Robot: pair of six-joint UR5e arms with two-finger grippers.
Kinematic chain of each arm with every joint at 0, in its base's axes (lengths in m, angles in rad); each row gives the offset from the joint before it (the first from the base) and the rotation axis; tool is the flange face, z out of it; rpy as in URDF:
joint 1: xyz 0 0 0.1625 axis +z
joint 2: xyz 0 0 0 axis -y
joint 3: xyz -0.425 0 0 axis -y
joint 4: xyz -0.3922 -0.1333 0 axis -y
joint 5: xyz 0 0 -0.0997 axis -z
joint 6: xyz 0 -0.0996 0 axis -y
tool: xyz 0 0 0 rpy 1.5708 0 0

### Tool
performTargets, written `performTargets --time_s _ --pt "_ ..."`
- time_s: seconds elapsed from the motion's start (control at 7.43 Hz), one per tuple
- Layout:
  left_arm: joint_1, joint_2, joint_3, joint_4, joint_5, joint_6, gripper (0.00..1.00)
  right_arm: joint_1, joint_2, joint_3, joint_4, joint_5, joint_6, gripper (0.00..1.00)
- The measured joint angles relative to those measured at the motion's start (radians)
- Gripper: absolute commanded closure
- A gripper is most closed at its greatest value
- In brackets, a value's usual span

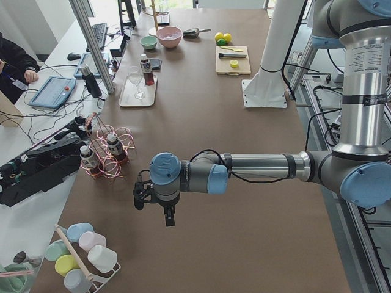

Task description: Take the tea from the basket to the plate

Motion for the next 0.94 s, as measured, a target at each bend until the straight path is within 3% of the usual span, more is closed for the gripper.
performTargets --time_s 0.94 --pt "0.002 -0.005 -0.011 -0.004 0.054 -0.001 0.02 0.000 0.000 0.008 0.001 0.000 0.000 0.00"
